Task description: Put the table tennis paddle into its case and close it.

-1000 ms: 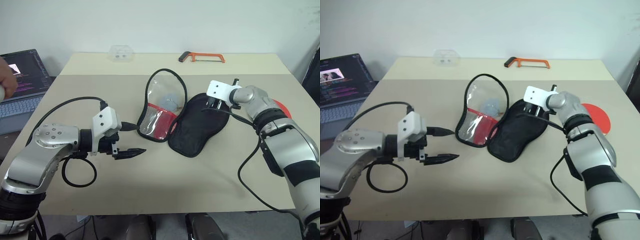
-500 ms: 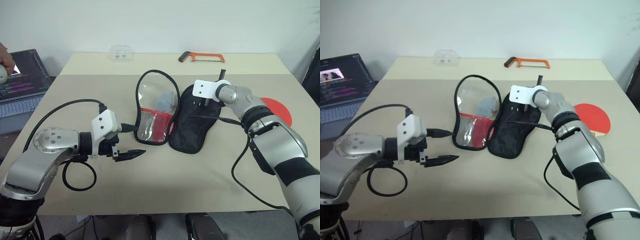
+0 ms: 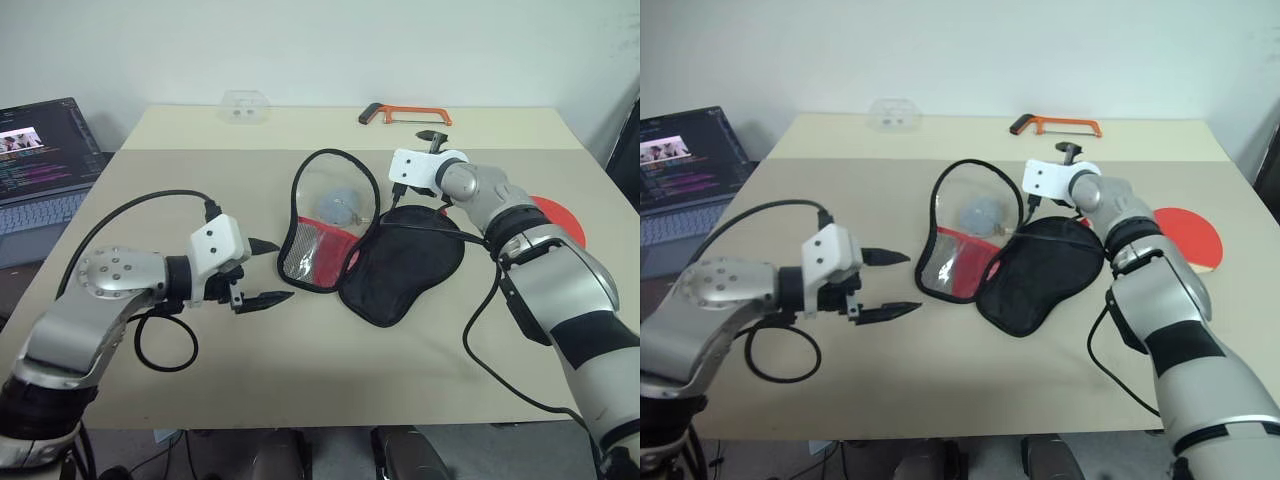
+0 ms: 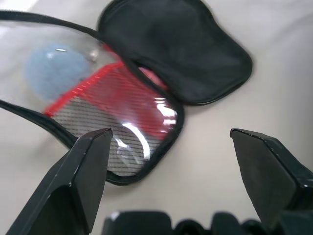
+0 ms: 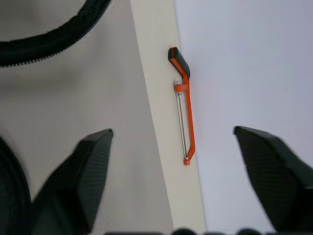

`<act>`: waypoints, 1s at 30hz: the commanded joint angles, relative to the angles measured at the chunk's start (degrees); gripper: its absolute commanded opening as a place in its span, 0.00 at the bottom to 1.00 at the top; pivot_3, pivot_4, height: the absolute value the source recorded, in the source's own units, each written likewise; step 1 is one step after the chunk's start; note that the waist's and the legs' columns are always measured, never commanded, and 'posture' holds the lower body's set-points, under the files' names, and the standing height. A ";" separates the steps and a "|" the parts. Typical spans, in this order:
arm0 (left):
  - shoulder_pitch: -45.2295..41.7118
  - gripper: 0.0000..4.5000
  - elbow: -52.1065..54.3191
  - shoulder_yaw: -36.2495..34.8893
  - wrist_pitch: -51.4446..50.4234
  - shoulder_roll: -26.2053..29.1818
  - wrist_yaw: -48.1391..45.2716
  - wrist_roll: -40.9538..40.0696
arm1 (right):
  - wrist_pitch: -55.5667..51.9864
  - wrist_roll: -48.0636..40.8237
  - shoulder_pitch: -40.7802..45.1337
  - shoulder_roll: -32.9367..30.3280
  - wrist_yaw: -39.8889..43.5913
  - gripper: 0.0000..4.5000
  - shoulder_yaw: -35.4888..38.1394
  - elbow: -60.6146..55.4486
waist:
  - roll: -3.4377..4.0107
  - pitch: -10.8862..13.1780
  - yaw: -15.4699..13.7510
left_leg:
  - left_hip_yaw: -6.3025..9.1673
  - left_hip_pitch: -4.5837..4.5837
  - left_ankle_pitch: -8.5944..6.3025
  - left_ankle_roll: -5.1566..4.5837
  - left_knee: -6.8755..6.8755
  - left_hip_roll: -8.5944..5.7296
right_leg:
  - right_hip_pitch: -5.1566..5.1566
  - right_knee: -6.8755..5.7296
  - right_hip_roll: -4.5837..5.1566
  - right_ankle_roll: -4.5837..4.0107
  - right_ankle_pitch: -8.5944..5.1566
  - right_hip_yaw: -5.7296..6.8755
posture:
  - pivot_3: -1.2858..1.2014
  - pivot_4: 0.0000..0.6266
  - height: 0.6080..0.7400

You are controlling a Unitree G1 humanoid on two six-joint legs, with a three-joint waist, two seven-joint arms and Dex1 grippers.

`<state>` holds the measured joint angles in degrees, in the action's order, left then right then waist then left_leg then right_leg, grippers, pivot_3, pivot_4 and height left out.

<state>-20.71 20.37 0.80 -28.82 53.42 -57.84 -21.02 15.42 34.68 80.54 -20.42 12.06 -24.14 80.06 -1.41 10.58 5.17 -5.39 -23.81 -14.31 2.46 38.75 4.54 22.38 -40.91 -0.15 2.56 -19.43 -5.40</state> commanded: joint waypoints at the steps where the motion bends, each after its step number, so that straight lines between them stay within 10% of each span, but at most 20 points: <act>1: -3.22 0.94 -3.09 3.86 7.15 -0.03 -0.71 6.39 | 0.65 -4.81 4.37 -1.86 2.73 0.99 5.37 -1.76 | 0.01 0.01 -0.02 | -0.01 0.00 0.00 0.00 0.00 0.00 | 0.01 0.00 0.00 0.00 0.00 -0.01 | 0.52 0.24 1.00; 13: -12.71 0.94 -13.32 12.86 25.73 -4.06 -16.11 10.04 | -7.29 -26.52 4.54 -6.86 32.94 0.99 22.85 -14.12 | 0.05 0.03 -0.23 | -0.14 0.00 0.00 0.00 -0.03 0.02 | 0.02 0.03 -0.01 0.00 0.00 -0.01 | 0.52 0.24 1.00; 22: -21.16 0.94 -23.76 16.12 21.40 -12.48 -28.79 3.74 | -20.83 -30.80 -5.55 -10.84 35.92 0.99 23.94 -37.89 | 0.05 0.03 -0.40 | -0.10 -0.03 0.00 0.00 0.02 0.02 | 0.00 0.01 -0.02 0.00 0.00 0.01 | 0.52 0.24 1.00; 30: -27.03 0.94 -41.59 23.26 38.40 -20.25 -31.64 14.04 | -29.90 -32.14 -11.84 -12.96 34.51 0.99 24.38 -52.01 | 0.05 0.03 -0.30 | -0.15 -0.02 0.00 0.00 0.03 0.02 | 0.02 0.01 -0.06 0.00 0.00 -0.06 | 0.52 0.24 1.00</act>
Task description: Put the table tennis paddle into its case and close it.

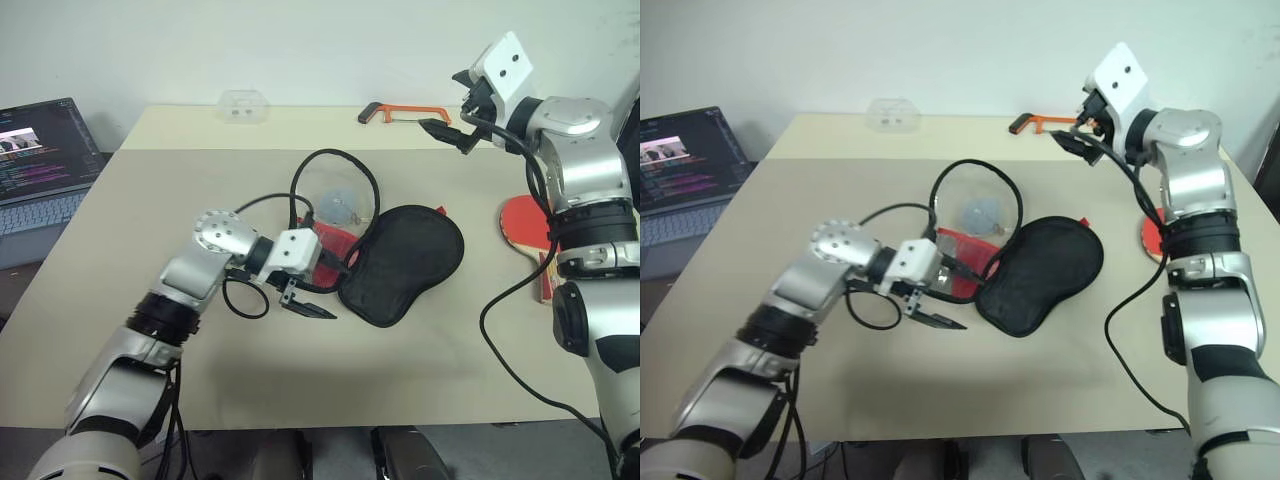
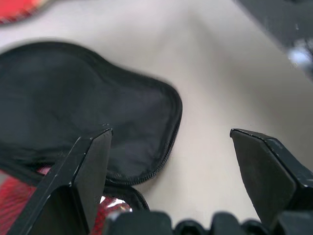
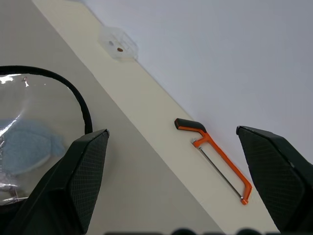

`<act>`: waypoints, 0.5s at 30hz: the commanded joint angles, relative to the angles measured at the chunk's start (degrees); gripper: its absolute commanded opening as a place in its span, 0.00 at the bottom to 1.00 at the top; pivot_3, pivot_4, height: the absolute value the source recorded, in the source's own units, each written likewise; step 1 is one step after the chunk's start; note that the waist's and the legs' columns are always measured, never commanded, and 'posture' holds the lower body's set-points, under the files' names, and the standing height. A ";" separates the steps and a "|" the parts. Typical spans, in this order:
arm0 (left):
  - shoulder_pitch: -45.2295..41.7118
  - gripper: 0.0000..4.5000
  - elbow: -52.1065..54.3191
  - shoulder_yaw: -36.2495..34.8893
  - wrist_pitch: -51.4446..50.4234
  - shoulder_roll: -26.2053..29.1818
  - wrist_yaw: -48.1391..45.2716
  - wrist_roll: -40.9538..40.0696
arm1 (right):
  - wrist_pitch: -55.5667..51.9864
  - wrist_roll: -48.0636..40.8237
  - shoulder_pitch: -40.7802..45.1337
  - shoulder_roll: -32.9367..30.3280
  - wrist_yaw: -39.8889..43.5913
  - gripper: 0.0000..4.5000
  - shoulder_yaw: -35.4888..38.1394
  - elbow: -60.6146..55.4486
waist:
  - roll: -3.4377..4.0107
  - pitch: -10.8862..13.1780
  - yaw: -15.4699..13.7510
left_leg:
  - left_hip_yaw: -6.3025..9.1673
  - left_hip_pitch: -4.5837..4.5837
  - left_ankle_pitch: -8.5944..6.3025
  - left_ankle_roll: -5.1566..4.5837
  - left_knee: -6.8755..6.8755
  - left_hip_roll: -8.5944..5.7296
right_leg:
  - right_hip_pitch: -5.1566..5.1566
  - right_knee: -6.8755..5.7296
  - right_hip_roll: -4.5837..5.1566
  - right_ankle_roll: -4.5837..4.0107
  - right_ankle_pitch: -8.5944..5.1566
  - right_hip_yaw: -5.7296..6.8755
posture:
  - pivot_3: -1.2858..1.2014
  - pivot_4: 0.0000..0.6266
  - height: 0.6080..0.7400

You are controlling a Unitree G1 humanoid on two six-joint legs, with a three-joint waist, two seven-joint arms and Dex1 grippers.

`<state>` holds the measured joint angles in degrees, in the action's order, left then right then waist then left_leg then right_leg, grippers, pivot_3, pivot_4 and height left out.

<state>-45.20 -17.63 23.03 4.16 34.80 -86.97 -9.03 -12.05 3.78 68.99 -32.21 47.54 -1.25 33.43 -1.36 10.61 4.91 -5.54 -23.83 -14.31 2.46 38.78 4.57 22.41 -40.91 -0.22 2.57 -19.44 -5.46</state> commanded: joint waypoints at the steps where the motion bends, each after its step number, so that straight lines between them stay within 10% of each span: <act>1: -3.17 0.94 -5.23 1.43 7.12 -2.61 -2.58 2.71 | -3.38 -1.47 -0.82 -1.39 -1.25 0.99 1.54 -6.65 | 0.00 0.00 -0.08 | -0.01 -0.01 0.00 0.00 0.00 0.01 | 0.01 0.00 0.01 0.00 0.00 0.00 | 0.52 0.24 1.00; 15: -10.41 0.94 -26.07 7.55 30.57 -11.57 6.52 18.32 | -10.12 -2.64 -4.84 -3.47 -3.95 0.99 1.72 -15.76 | 0.15 -0.09 -0.47 | -0.03 0.09 -0.07 -0.22 0.05 -0.08 | -0.14 -0.02 0.10 0.02 0.01 -0.03 | 0.52 0.24 1.00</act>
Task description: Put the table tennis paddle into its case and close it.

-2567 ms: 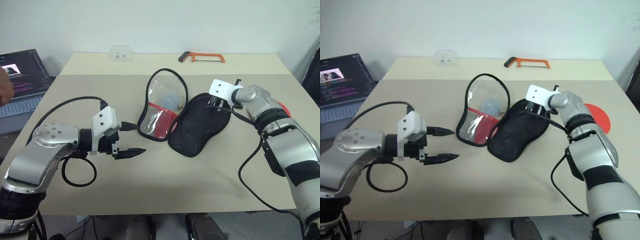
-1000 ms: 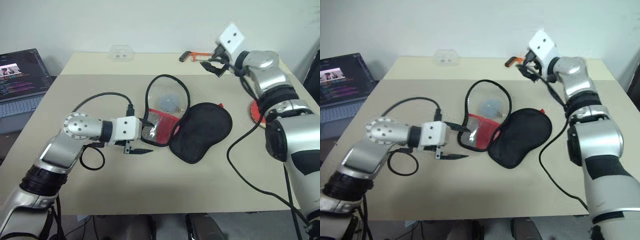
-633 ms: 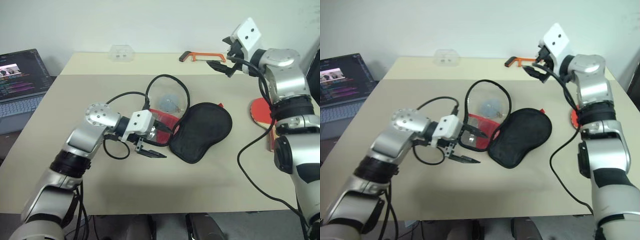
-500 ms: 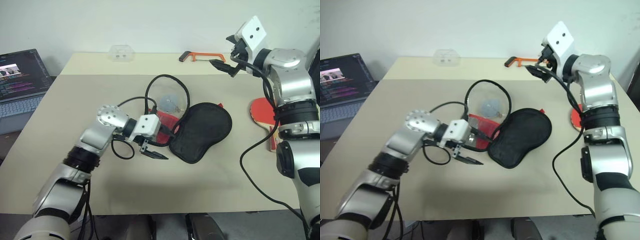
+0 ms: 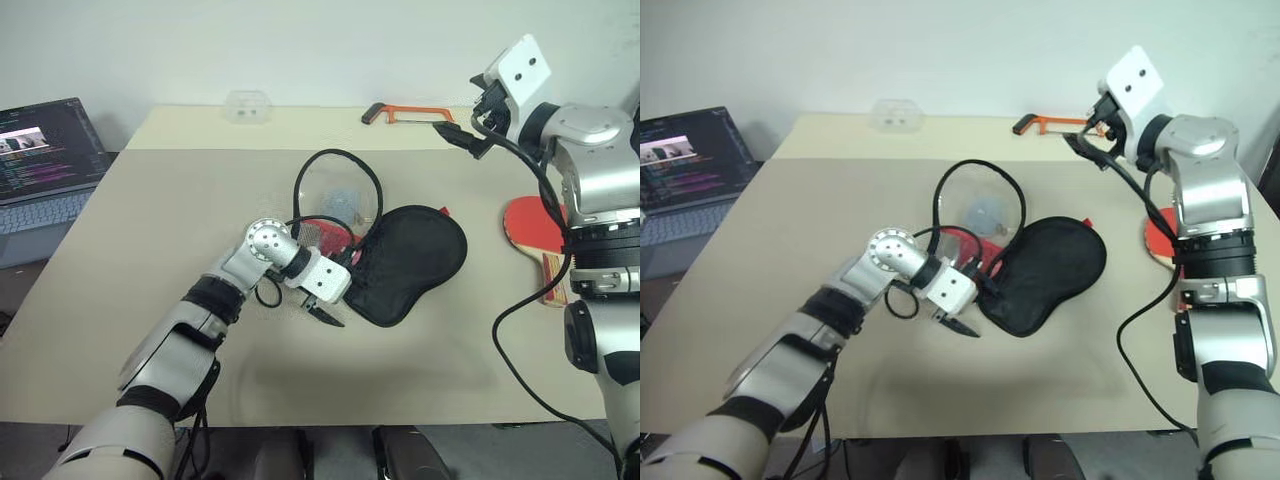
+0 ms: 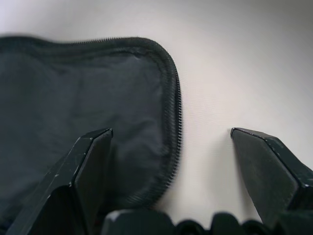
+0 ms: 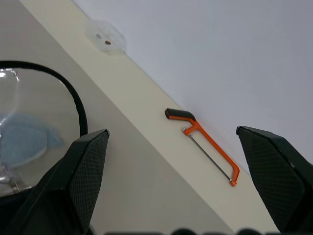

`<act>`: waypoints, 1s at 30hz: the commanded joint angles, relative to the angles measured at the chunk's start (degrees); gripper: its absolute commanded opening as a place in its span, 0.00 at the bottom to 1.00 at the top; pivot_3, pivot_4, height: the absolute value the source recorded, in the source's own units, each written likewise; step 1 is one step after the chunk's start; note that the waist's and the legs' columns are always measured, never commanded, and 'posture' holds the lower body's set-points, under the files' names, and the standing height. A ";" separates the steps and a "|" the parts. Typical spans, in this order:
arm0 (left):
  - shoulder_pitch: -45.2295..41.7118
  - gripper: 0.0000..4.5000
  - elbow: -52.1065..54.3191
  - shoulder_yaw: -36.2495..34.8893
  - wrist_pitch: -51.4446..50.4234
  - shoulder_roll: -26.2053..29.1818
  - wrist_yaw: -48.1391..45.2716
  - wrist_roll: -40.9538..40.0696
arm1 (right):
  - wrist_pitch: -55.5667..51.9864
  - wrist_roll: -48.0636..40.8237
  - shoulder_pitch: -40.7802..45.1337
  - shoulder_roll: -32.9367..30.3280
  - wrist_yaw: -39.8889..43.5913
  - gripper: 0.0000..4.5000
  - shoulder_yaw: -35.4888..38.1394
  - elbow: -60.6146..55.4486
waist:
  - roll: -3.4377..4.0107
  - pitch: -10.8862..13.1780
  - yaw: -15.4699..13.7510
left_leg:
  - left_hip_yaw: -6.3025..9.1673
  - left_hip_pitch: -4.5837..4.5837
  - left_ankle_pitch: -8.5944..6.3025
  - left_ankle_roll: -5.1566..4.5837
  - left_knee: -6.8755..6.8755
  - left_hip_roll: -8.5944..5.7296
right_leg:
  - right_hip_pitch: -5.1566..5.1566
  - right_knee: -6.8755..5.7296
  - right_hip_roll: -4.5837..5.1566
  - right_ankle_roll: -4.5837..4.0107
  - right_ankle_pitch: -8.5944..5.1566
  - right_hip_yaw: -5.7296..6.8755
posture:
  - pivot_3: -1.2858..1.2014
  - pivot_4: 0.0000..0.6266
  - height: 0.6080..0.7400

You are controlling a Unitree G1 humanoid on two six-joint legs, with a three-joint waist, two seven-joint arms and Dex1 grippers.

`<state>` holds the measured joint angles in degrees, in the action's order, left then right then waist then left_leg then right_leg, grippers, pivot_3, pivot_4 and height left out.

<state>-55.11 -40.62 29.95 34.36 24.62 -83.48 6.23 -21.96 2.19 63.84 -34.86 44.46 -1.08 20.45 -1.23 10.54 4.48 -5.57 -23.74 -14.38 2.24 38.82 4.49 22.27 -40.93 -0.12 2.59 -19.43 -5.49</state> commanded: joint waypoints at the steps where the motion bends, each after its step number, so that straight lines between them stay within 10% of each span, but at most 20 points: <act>1: -0.74 0.94 -3.56 0.41 -0.14 -1.99 2.91 2.82 | -0.28 -1.15 0.28 -0.84 -0.98 0.99 1.48 -2.85 | 0.05 -0.03 -0.15 | 0.01 0.01 0.00 -0.10 0.02 -0.03 | -0.02 -0.02 0.01 0.05 0.03 0.01 | 0.52 0.24 1.00; 9: -3.03 0.94 -8.16 -1.01 -4.55 -5.00 2.41 2.89 | 0.65 -1.61 0.97 -0.40 -2.02 0.99 0.72 -1.50 | 0.05 -0.03 -2.12 | 0.19 -0.07 0.04 -0.25 0.05 -0.57 | -0.01 -0.01 0.18 0.14 0.09 0.08 | 0.52 0.24 1.00; 22: -5.47 0.02 -12.22 -1.94 -4.62 -9.57 7.13 4.73 | 1.07 -1.76 1.42 0.16 -2.86 1.00 0.40 -0.86 | 0.05 -0.03 -2.75 | 0.33 -0.16 0.07 -0.33 0.04 -0.74 | 0.01 0.00 0.31 0.15 0.10 0.14 | 0.52 0.24 1.00; 30: -5.45 0.01 -12.26 -2.35 -11.21 -12.69 17.88 8.14 | 1.13 -1.51 1.35 -0.02 -3.19 1.00 0.34 -1.07 | 0.05 -0.03 -2.80 | 0.35 -0.20 0.07 -0.33 0.00 -0.76 | 0.02 0.06 0.34 0.15 0.09 0.15 | 0.52 0.24 1.00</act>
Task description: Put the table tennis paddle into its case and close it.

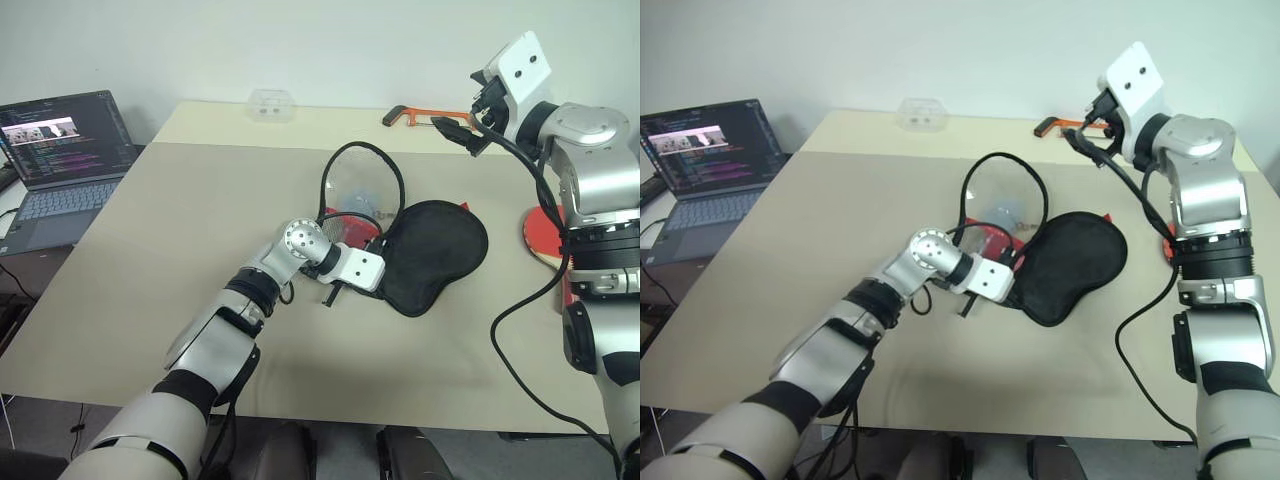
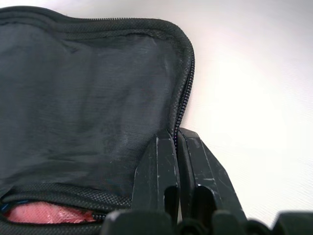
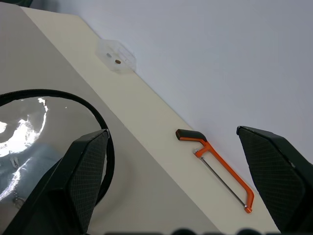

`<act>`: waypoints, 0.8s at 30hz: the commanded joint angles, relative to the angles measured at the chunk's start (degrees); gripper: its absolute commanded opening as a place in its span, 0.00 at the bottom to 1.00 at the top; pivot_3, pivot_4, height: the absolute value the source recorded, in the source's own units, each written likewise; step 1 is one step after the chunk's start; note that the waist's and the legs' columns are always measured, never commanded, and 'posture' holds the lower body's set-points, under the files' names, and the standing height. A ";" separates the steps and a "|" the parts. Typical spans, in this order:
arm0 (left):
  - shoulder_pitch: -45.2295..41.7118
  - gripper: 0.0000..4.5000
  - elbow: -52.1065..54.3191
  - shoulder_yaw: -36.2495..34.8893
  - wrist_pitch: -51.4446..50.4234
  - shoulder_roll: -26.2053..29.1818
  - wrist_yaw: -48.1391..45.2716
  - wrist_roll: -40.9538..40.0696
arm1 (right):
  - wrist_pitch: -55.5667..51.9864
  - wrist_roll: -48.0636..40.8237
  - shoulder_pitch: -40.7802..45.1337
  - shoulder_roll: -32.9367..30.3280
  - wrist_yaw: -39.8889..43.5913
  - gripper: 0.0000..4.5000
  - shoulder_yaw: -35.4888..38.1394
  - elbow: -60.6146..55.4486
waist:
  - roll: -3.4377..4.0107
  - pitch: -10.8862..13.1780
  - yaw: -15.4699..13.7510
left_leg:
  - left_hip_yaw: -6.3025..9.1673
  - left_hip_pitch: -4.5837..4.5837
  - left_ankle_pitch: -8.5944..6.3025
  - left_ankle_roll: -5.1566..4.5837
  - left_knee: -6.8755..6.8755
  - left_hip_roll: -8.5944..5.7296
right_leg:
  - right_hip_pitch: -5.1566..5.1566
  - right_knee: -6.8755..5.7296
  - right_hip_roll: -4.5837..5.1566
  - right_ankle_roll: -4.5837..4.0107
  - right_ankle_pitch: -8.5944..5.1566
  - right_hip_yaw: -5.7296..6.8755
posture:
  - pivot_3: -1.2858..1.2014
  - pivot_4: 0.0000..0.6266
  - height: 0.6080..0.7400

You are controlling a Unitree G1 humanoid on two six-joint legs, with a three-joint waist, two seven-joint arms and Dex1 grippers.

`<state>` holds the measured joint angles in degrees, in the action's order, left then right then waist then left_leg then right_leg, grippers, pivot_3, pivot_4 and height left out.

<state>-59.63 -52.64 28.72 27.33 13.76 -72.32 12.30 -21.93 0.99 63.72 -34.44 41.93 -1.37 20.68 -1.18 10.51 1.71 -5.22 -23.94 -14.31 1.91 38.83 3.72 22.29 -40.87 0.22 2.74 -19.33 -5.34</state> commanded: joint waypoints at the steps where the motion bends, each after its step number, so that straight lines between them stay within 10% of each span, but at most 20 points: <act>1: -0.88 0.01 -0.11 -1.13 -6.04 -2.52 8.60 2.67 | 1.09 -0.33 1.47 -0.44 -0.72 1.00 0.64 -1.33 | 0.00 0.00 -0.05 | 0.02 0.00 0.00 -0.01 0.01 -0.01 | -0.01 0.00 0.01 0.00 0.00 0.01 | 0.52 0.24 1.00; 13: 1.66 0.01 4.77 -5.52 -31.77 -15.60 30.61 3.72 | 1.68 -0.05 1.80 -0.30 -1.09 1.00 0.07 -0.57 | -0.01 0.00 -0.09 | 0.09 -0.03 0.00 0.00 0.02 -0.04 | -0.02 -0.01 0.02 0.02 0.00 0.06 | 0.52 0.24 1.00; 24: -3.62 0.01 -1.46 -7.72 -33.53 -21.12 39.79 3.00 | 2.68 0.16 2.25 0.25 -1.37 1.00 -0.67 0.60 | -0.03 0.02 0.19 | 0.03 -0.03 0.11 0.21 -0.08 -0.04 | 0.05 0.05 0.00 0.04 -0.01 -0.01 | 0.52 0.24 1.00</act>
<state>-61.56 -53.99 22.07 -7.53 -6.71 -33.19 15.85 -20.75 1.08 63.76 -33.90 41.08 -2.38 22.52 -1.21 10.53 1.89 -5.20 -23.97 -14.21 2.12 38.75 3.68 22.34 -40.81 0.21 2.78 -19.35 -5.35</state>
